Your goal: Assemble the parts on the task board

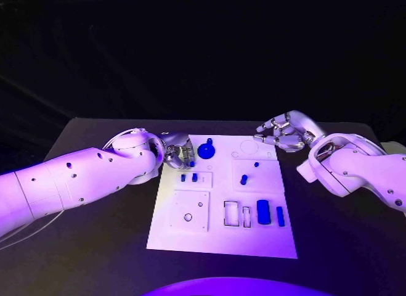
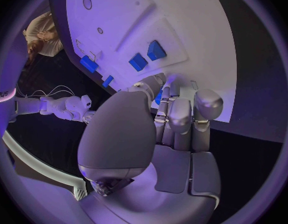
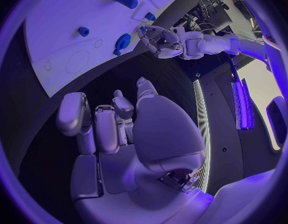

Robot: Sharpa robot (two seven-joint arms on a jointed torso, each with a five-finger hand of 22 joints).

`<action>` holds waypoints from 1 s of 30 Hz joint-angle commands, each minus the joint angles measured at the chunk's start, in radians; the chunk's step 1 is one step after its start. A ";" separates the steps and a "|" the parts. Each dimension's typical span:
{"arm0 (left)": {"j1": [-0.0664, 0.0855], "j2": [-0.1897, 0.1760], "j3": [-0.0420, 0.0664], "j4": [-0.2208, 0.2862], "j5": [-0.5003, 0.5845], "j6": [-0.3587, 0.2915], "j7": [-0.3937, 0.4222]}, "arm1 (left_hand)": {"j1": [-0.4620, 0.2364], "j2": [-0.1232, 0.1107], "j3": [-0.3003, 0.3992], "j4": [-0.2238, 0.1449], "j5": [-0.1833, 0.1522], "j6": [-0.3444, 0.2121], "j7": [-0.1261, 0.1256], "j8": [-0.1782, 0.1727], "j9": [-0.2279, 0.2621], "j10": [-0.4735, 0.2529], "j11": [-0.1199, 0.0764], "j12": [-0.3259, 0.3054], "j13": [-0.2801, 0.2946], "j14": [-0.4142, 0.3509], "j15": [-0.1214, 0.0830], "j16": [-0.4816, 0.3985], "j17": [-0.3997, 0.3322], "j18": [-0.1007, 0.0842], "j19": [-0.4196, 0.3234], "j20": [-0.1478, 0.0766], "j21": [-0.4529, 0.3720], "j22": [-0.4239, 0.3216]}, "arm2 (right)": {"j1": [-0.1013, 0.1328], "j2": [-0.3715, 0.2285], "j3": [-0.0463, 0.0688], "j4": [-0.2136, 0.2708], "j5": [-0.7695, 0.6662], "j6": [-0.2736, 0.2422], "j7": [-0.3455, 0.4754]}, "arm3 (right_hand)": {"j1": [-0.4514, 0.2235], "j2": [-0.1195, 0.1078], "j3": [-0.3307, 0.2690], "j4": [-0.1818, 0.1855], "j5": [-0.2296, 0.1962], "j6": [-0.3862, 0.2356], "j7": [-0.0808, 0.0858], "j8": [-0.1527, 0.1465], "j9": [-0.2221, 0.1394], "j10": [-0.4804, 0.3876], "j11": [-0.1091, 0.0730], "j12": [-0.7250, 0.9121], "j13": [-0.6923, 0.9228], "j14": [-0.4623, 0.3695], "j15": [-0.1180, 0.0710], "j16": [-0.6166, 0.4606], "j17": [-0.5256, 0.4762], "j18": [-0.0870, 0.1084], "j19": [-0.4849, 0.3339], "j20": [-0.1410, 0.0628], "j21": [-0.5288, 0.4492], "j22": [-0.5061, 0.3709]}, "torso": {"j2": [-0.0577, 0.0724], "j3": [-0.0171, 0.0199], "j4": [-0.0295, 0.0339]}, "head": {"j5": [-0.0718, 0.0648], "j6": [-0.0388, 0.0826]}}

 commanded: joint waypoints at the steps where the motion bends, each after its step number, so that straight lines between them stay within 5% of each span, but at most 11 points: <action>1: 0.000 0.002 0.000 0.001 -0.004 0.017 -0.013 | -0.002 -0.008 -0.003 -0.005 -0.003 -0.006 0.001 -0.007 -0.002 -0.001 0.008 -0.005 -0.001 -0.002 0.007 0.004 -0.001 -0.006 0.001 0.007 0.007 0.002 | -0.001 0.001 0.000 0.000 -0.006 0.004 0.005 | 0.000 0.009 -0.005 0.000 0.003 0.000 -0.005 0.003 -0.001 -0.003 -0.003 0.001 -0.002 0.031 -0.005 -0.004 -0.001 0.013 -0.004 0.001 -0.007 0.000 | 0.000 -0.0004 -0.0002 | 0.001 -0.001; 16: 0.000 -0.002 0.000 0.000 -0.004 0.014 -0.015 | 0.006 -0.007 0.001 -0.011 -0.002 -0.012 0.002 -0.014 -0.011 0.002 0.009 -0.005 0.000 -0.002 0.009 0.006 -0.002 -0.005 0.000 0.011 0.008 0.004 | -0.001 0.000 0.000 -0.002 -0.008 0.010 0.000 | 0.006 0.011 -0.005 -0.002 0.004 -0.003 -0.004 0.004 -0.001 -0.020 -0.003 -0.020 -0.023 0.027 -0.005 -0.015 -0.016 0.016 -0.011 0.001 -0.022 -0.010 | 0.000 -0.0004 -0.0002 | 0.000 0.000; 20: 0.000 -0.013 0.000 0.005 -0.001 -0.005 -0.007 | 0.008 -0.007 0.002 -0.012 -0.002 -0.012 0.000 -0.014 -0.012 0.001 0.009 -0.006 0.000 -0.002 0.009 0.007 -0.003 -0.005 -0.001 0.011 0.008 0.002 | -0.001 0.000 0.000 -0.006 -0.026 0.035 -0.010 | 0.059 0.020 0.010 -0.024 -0.007 -0.006 -0.006 0.010 -0.004 -0.199 -0.002 -0.305 -0.293 0.000 -0.005 -0.097 -0.108 0.034 -0.060 0.000 -0.120 -0.072 | 0.000 -0.0009 -0.0004 | -0.003 0.001; 23: 0.000 -0.028 0.000 0.016 0.023 -0.034 0.008 | 0.007 -0.010 0.003 -0.013 -0.002 -0.022 -0.006 -0.021 -0.018 -0.007 0.006 -0.012 -0.001 -0.003 0.008 0.006 -0.005 -0.003 -0.004 0.011 0.004 -0.004 | -0.001 -0.001 0.000 -0.012 -0.083 0.076 -0.022 | 0.125 0.024 0.043 -0.045 -0.033 0.002 -0.001 0.014 -0.006 -0.252 0.000 -0.461 -0.409 -0.011 -0.007 -0.152 -0.171 0.038 -0.066 -0.002 -0.145 -0.085 | 0.000 -0.0014 0.0001 | -0.008 0.003; 30: 0.002 -0.083 0.006 0.047 0.184 -0.130 0.072 | -0.004 -0.010 0.002 -0.007 -0.003 -0.020 -0.002 -0.022 -0.025 -0.025 0.012 -0.021 -0.006 -0.010 0.011 -0.003 -0.023 0.005 -0.026 0.009 -0.022 -0.045 | -0.001 -0.002 0.000 -0.019 -0.326 0.206 -0.084 | 0.192 -0.016 0.103 -0.053 -0.055 0.046 0.000 0.015 -0.013 -0.189 0.008 -0.749 -0.676 0.017 0.000 -0.128 -0.140 0.025 -0.019 0.003 -0.090 -0.040 | -0.002 -0.0003 -0.0006 | -0.040 0.012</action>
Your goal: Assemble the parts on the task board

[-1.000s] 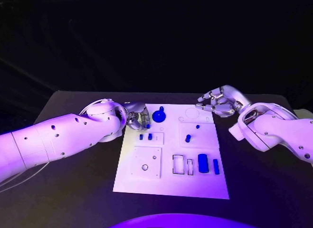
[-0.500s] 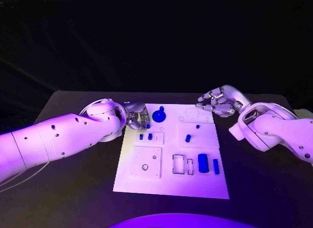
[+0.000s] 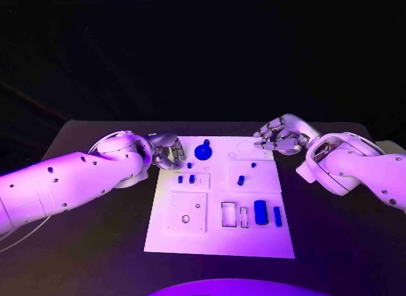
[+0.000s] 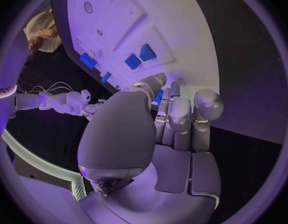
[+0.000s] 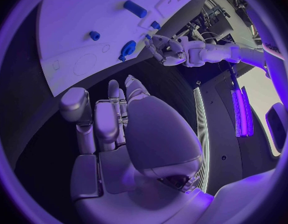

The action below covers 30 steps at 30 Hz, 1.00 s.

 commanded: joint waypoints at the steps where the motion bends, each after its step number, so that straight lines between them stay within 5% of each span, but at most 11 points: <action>1: 0.003 -0.026 0.005 0.017 0.196 -0.110 0.082 | -0.007 -0.001 0.001 0.002 -0.002 0.007 0.008 0.001 -0.003 -0.022 0.005 -0.010 -0.004 -0.016 0.010 -0.017 -0.033 0.014 -0.045 -0.001 -0.054 -0.079 | -0.001 0.001 0.000 0.000 -0.262 0.148 -0.069 | 0.012 -0.009 0.015 0.000 -0.008 0.018 -0.001 0.001 -0.002 0.011 0.002 -0.058 -0.055 0.020 0.001 0.015 0.017 0.000 0.016 0.000 0.024 0.019 | -0.001 0.0010 -0.0007 | -0.024 0.007; 8: 0.009 -0.089 0.009 0.053 0.514 -0.195 0.198 | 0.024 0.023 0.024 -0.021 -0.002 0.028 0.013 0.014 -0.009 -0.033 0.009 0.004 -0.001 -0.061 0.013 -0.067 -0.108 0.044 -0.136 0.001 -0.170 -0.242 | -0.008 0.007 0.000 0.013 -0.532 0.232 -0.148 | 0.020 -0.034 0.039 0.004 -0.018 0.043 -0.008 -0.011 -0.011 0.051 0.002 -0.132 -0.143 0.029 0.002 0.047 0.053 -0.009 0.040 -0.001 0.068 0.056 | 0.000 0.0008 0.0007 | -0.061 0.013; 10: 0.009 -0.102 0.009 0.065 0.614 -0.202 0.228 | 0.027 0.026 0.029 -0.027 -0.003 0.030 0.015 0.016 -0.012 -0.038 0.011 0.011 0.001 -0.111 0.015 -0.151 -0.226 0.048 -0.154 0.002 -0.194 -0.271 | -0.011 0.010 0.000 0.016 -0.586 0.245 -0.167 | 0.022 -0.041 0.049 0.005 -0.021 0.049 -0.006 -0.016 -0.014 0.051 0.005 -0.154 -0.168 0.032 0.006 0.056 0.062 -0.012 0.047 -0.001 0.081 0.067 | 0.001 -0.0002 0.0012 | -0.065 0.013; 14: 0.010 -0.120 0.009 0.082 0.916 -0.159 0.271 | 0.029 0.032 0.034 -0.037 -0.004 0.024 0.022 0.016 -0.021 -0.054 0.016 0.022 0.003 -0.186 0.019 -0.262 -0.367 0.060 -0.205 0.007 -0.258 -0.350 | -0.015 0.021 0.000 0.015 -0.656 0.260 -0.193 | 0.020 -0.052 0.062 0.011 -0.028 0.054 -0.003 -0.024 -0.018 0.055 0.009 -0.179 -0.200 0.041 0.010 0.088 0.099 -0.023 0.074 0.000 0.136 0.106 | 0.001 -0.0007 -0.0004 | -0.069 0.015; 20: 0.010 -0.136 0.008 0.109 1.180 -0.093 0.336 | 0.011 0.036 0.015 -0.036 -0.006 0.032 0.022 0.025 -0.024 -0.047 0.015 0.045 0.010 -0.199 0.021 -0.278 -0.384 0.061 -0.216 0.010 -0.276 -0.360 | -0.018 0.042 0.000 0.012 -0.707 0.263 -0.219 | 0.019 -0.059 0.077 0.015 -0.034 0.057 -0.001 -0.031 -0.022 0.064 0.011 -0.193 -0.224 0.044 0.012 0.102 0.113 -0.028 0.085 0.002 0.159 0.124 | 0.002 -0.0005 -0.0006 | -0.072 0.013; 30: 0.010 -0.152 0.008 0.132 1.277 -0.081 0.376 | 0.010 0.043 0.003 -0.043 -0.006 0.043 0.019 0.036 -0.026 -0.041 0.012 0.060 0.014 -0.206 0.019 -0.288 -0.396 0.061 -0.220 0.009 -0.289 -0.368 | -0.025 0.067 0.000 0.007 -0.720 0.259 -0.217 | 0.027 -0.056 0.100 0.014 -0.034 0.066 -0.002 -0.035 -0.024 0.078 0.010 -0.201 -0.243 0.044 0.011 0.109 0.117 -0.031 0.094 0.002 0.179 0.139 | 0.002 -0.0001 0.0012 | -0.073 0.007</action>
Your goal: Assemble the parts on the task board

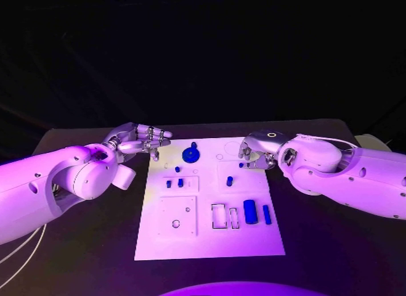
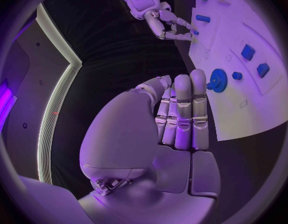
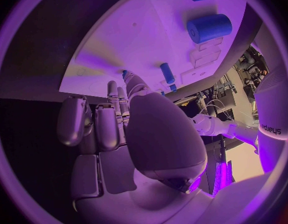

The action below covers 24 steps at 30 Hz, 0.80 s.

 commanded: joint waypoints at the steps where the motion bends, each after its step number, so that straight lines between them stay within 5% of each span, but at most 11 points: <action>1: 0.001 -0.002 0.001 0.006 0.106 0.033 0.054 | -0.009 0.006 -0.010 0.002 -0.007 0.009 0.001 0.006 -0.001 0.005 -0.003 0.006 0.002 -0.006 -0.002 -0.004 -0.003 0.011 -0.008 0.000 -0.007 -0.003 | -0.005 0.008 0.000 -0.002 -0.043 0.018 -0.012 | 0.013 -0.002 0.020 -0.003 -0.002 0.011 -0.002 -0.006 -0.001 0.014 -0.001 -0.006 -0.008 0.044 0.003 0.009 0.004 -0.016 0.010 0.000 0.014 0.056 | 0.000 0.0001 0.0008 | 0.000 -0.003; 24: 0.002 -0.007 0.001 0.011 0.108 0.031 0.050 | -0.014 0.006 -0.032 -0.003 -0.010 -0.006 0.009 0.005 -0.009 -0.012 0.003 0.010 0.000 -0.015 0.002 -0.016 -0.018 0.010 -0.011 0.002 -0.025 -0.014 | -0.026 0.041 0.000 -0.032 -0.047 0.062 -0.029 | 0.014 -0.011 0.123 -0.018 0.005 0.067 -0.018 0.000 0.004 0.071 -0.016 -0.024 -0.050 0.044 -0.009 0.027 0.018 -0.022 0.024 -0.009 0.049 0.088 | 0.000 0.0015 0.0001 | 0.007 -0.008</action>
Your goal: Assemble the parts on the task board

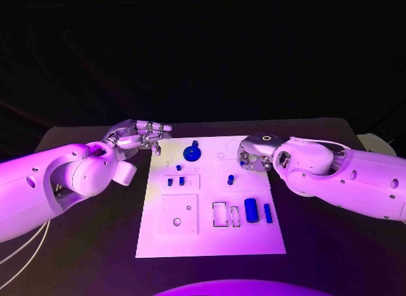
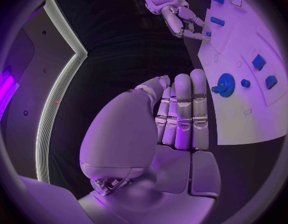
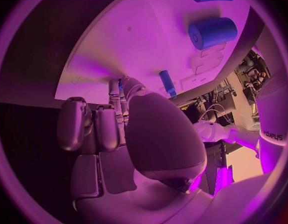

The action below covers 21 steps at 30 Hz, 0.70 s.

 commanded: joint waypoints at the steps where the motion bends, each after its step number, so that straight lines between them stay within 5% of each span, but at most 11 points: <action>1: 0.001 0.000 0.001 0.003 0.008 0.015 0.014 | -0.002 0.003 -0.005 -0.001 -0.005 -0.006 0.004 0.002 -0.002 -0.009 0.001 0.007 0.000 -0.008 0.002 -0.004 -0.002 0.013 -0.004 0.002 -0.006 -0.002 | -0.003 0.002 -0.001 -0.004 -0.019 0.031 -0.015 | -0.006 -0.008 0.014 -0.002 0.005 0.010 0.000 0.001 0.002 0.009 -0.001 -0.007 -0.004 0.044 -0.009 0.005 0.001 -0.007 0.008 -0.001 0.006 0.089 | 0.000 -0.0001 0.0000 | 0.001 -0.001; 13: 0.002 0.002 0.001 0.002 0.002 -0.009 0.001 | 0.003 0.013 -0.005 -0.004 -0.003 -0.009 0.007 0.003 -0.004 -0.014 0.003 0.009 -0.001 -0.007 0.003 -0.005 -0.006 0.013 -0.003 0.003 -0.010 -0.005 | -0.006 0.010 -0.001 -0.013 -0.018 0.032 -0.016 | -0.018 -0.007 0.043 -0.006 0.005 0.025 -0.005 0.003 0.005 0.019 -0.004 -0.016 -0.015 0.043 -0.011 0.006 0.001 -0.008 0.008 -0.002 0.009 0.094 | -0.001 -0.0002 0.0000 | 0.000 -0.004; 21: 0.002 0.003 0.001 -0.001 0.001 -0.024 -0.006 | 0.005 0.018 -0.004 -0.005 -0.002 -0.008 0.007 0.005 -0.004 -0.015 0.003 0.011 0.000 -0.006 0.003 -0.006 -0.008 0.013 -0.001 0.003 -0.011 -0.006 | -0.007 0.001 -0.001 0.003 -0.007 -0.031 -0.012 | -0.031 -0.004 0.094 -0.018 -0.013 0.039 -0.010 0.005 0.013 0.034 -0.007 -0.032 -0.032 0.043 -0.015 0.010 0.002 -0.010 0.013 -0.004 0.019 0.104 | -0.002 0.0004 0.0009 | 0.000 0.000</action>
